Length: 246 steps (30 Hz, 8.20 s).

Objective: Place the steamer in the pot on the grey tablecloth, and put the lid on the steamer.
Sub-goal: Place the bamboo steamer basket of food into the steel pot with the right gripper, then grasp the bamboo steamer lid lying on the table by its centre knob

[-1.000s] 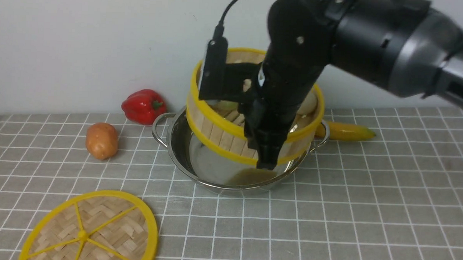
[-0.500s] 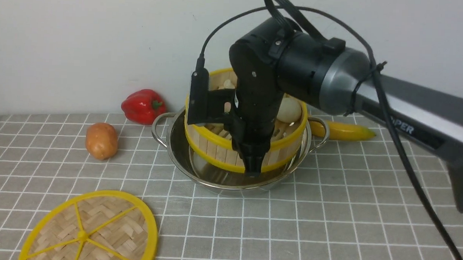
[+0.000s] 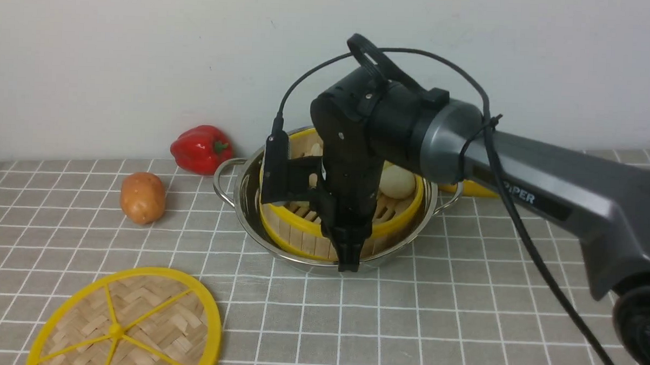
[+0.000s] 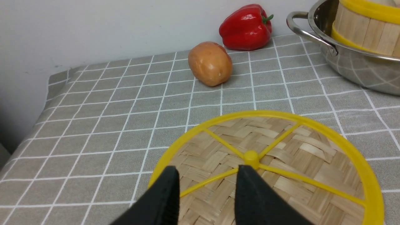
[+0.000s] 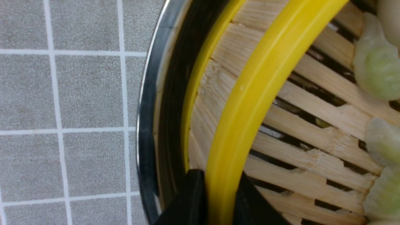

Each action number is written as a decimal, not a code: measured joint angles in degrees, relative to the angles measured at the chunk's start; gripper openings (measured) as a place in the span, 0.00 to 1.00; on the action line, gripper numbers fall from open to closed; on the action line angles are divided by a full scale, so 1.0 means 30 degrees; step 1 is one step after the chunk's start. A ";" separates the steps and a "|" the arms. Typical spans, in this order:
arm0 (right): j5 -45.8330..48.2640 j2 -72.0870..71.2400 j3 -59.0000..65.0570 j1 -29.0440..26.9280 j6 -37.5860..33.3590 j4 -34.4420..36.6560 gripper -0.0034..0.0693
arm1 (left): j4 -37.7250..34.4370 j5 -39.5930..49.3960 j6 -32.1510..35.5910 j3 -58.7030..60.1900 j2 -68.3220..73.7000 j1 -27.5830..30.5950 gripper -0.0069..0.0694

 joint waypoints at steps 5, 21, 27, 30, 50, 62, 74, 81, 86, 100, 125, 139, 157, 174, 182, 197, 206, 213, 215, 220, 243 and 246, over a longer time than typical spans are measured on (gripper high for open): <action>-0.0147 0.0362 -0.0098 0.0020 -0.0114 -0.0020 0.19 | 0.0000 0.0000 0.0000 0.0000 0.0000 0.0000 0.41; -0.0298 0.0213 -0.0159 0.0057 0.1402 -0.1639 0.62 | 0.0000 0.0000 0.0000 0.0000 0.0000 0.0000 0.41; -0.0828 -0.1765 -0.0159 0.0057 0.3591 -0.2452 0.63 | 0.0000 0.0000 0.0000 0.0000 0.0000 0.0000 0.41; -0.1634 -0.3319 -0.0159 0.0057 0.4893 -0.2513 0.58 | 0.0000 0.0000 0.0000 0.0000 0.0000 0.0000 0.41; -0.0584 -1.1417 -0.0282 0.0057 1.4190 -0.3440 0.03 | 0.0000 0.0000 0.0020 0.0000 0.0000 0.0000 0.41; -0.0525 -1.4537 -0.0282 0.0057 1.7749 -0.3203 0.04 | 0.0000 0.0000 0.0128 0.0000 0.0000 0.0000 0.41; -0.0560 -1.6177 0.2974 0.0057 1.7836 -0.4392 0.06 | 0.0000 0.0000 0.0144 0.0000 0.0000 0.0000 0.41; -0.4780 -2.1885 1.2460 -0.1906 1.8633 -0.4725 0.11 | 0.0000 0.0000 0.0144 0.0000 0.0000 0.0000 0.41; -1.0887 -2.7792 2.0606 -0.5849 1.9924 -0.4713 0.15 | 0.0000 0.0000 0.0144 0.0000 0.0000 0.0000 0.41; -1.9945 -4.0761 3.4373 -1.4009 2.1373 -0.5457 0.21 | 0.0000 0.0000 0.0144 0.0000 0.0000 0.0000 0.41; -1.7389 -4.3011 3.8720 -1.4589 2.3375 -0.4522 0.32 | 0.0000 0.0000 0.0144 0.0000 0.0000 0.0000 0.41; -1.7323 -4.3076 3.8734 -1.4186 2.3443 -0.4197 0.38 | 0.0000 0.0000 0.0144 0.0000 0.0000 0.0000 0.41; -1.7231 -4.3076 3.8734 -1.3674 2.2704 -0.3879 0.38 | 0.0000 0.0000 0.0144 0.0000 0.0000 0.0000 0.41; -1.7146 -4.3076 3.8734 -1.3421 1.6563 0.0898 0.38 | 0.0000 0.0000 0.0144 0.0000 0.0000 0.0000 0.41; -1.7265 -4.3076 3.8734 -1.3421 1.6752 0.0943 0.38 | 0.0000 0.0000 0.0144 0.0000 0.0000 0.0000 0.41; -1.7281 -4.3076 3.8734 -1.3421 1.6767 0.0943 0.38 | -0.0246 -0.1386 0.0464 0.0000 0.0000 0.0000 0.41; -1.7281 -4.3076 3.8734 -1.3421 1.6767 0.0943 0.38 | -0.6661 -0.5762 -0.1718 0.0000 0.0000 0.0000 0.41; -1.7281 -4.3076 3.8734 -1.3421 1.6767 0.0943 0.38 | -0.7433 -0.8419 -0.3026 0.0000 0.0000 0.0000 0.41; -1.7281 -4.3076 3.8734 -1.3421 1.6767 0.0943 0.38 | -0.7433 -0.8462 -0.3679 0.0000 0.0000 0.0000 0.41; -1.7281 -4.3076 3.8734 -1.3421 1.6767 0.0943 0.38 | -0.7433 -0.7627 -0.4470 -0.1537 -0.0014 0.0000 0.41; -1.7348 -4.3076 3.8734 -1.3421 1.6809 0.0943 0.38 | -0.1129 1.5976 -0.0804 -1.5748 1.3450 0.0016 0.41; -1.7348 -4.3076 3.8734 -1.3421 1.6809 0.0943 0.38 | -0.1259 1.5654 -0.0827 -1.5837 1.5752 0.0016 0.41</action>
